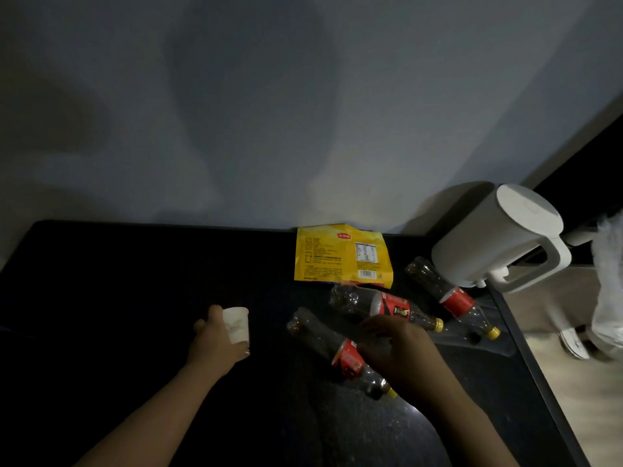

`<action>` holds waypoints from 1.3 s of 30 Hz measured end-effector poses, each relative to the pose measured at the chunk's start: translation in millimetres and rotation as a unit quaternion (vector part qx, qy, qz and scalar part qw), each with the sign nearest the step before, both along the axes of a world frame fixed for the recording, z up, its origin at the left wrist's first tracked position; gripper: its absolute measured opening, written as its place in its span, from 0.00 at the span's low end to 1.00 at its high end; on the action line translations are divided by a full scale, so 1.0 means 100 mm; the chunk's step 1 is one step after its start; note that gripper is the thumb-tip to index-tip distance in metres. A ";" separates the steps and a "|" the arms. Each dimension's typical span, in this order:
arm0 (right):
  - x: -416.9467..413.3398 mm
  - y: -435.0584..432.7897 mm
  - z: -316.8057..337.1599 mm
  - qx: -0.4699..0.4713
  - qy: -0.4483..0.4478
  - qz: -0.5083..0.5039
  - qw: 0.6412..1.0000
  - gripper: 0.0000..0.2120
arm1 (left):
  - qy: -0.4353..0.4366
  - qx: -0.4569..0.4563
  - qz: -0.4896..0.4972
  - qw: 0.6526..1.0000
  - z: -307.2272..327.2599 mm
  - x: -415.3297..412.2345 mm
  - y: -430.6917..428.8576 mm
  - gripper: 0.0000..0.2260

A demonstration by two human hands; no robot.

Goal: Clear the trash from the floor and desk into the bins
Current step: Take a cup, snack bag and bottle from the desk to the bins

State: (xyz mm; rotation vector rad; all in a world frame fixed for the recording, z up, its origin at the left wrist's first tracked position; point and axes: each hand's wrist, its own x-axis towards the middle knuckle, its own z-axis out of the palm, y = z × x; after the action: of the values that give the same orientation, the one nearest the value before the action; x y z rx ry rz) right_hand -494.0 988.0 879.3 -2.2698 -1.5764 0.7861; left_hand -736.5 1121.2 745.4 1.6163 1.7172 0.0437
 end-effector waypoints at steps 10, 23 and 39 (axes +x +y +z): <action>0.28 0.07 -0.13 -0.019 0.008 -0.003 1.000 0.14 | -0.035 0.038 0.002 0.999 -0.03 0.27 0.13 0.44; 0.82 0.17 -0.42 -0.034 0.019 -0.029 0.999 0.14 | -0.043 0.073 -0.091 0.992 0.18 1.10 0.64 0.30; 1.25 0.61 -1.37 -0.074 -0.075 -0.008 0.994 0.33 | 0.065 0.060 -0.177 0.980 -0.06 2.01 1.16 0.33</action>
State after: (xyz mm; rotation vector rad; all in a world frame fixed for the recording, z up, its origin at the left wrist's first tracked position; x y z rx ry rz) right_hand -368.7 1049.5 742.4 -2.4967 -1.6096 0.7697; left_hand -535.4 1237.1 739.8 2.0325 1.5199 -0.1383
